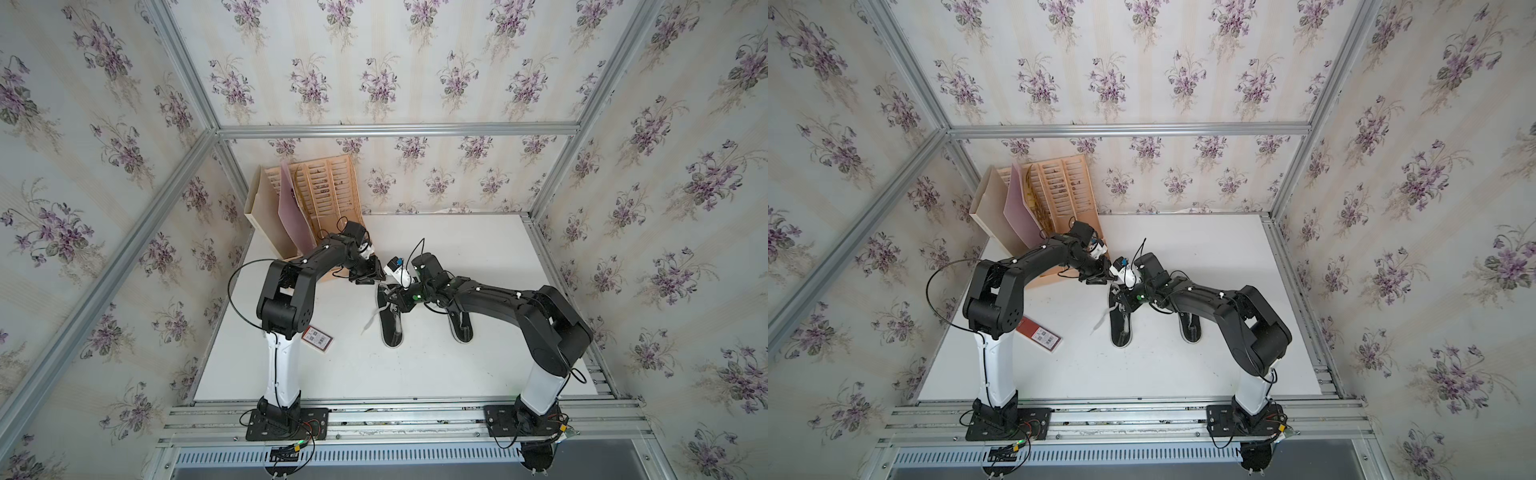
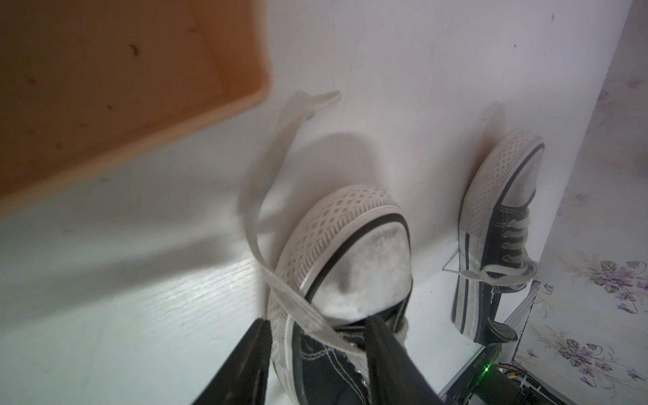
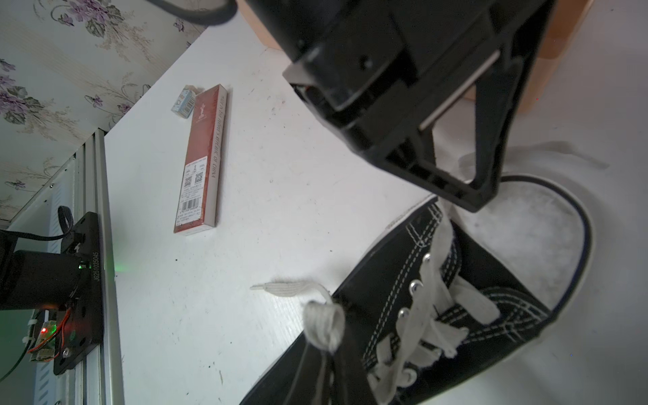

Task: Tie the shoes
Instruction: Wrap the shoelace around the shoelace.

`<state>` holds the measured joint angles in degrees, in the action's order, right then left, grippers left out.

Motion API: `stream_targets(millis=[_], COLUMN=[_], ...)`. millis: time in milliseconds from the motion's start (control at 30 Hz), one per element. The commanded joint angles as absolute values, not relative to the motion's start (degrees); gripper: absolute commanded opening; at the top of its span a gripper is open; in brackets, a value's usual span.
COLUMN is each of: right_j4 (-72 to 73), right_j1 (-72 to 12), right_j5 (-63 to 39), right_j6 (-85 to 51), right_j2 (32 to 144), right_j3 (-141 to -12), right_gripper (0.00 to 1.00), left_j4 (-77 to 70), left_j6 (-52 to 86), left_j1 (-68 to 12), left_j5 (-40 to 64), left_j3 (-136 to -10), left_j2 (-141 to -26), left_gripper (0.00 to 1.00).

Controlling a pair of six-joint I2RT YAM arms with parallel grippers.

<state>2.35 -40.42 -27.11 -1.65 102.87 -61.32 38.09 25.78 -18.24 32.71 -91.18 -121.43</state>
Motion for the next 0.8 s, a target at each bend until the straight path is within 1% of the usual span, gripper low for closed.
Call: stream_targets(millis=[0,133,367,500,600,667,767], right_j4=[2.33,2.29,2.29,2.68,3.9,4.57,5.54], right_j1=[-40.41,-40.43,-40.41,-40.03,-39.26,-38.56,-37.76], right_j5=[-26.65,-26.59,-26.28,-26.19,-26.93,-27.54,-28.38], right_j6=[-1.32,-1.28,-1.3,-2.04,-3.65,-5.25,-7.71], right_j2=[103.26,103.49,103.82,103.21,102.12,101.31,100.1], right_j3=[-61.7,-61.79,-62.3,-62.06,-60.86,-59.79,-58.35], right_gripper=[0.0,0.0,0.0,0.0,0.0,0.0,0.0], left_j4=[36.78,35.84,34.73,33.19,31.98,30.98,29.91], left_j6=[27.27,27.77,28.13,27.7,26.9,26.45,25.44], left_j1=[-18.27,-18.53,-18.63,-18.54,-18.59,-18.63,-18.63], left_j5=[33.84,35.02,35.35,34.91,33.68,32.6,31.05], left_j3=[-91.32,-91.57,-90.84,-89.67,-88.3,-86.83,-84.01], left_j2=[-122.35,-123.12,-122.79,-120.76,-118.42,-116.12,-112.29], left_gripper=[0.49,0.44,0.26,0.19,0.11,0.08,0.06])
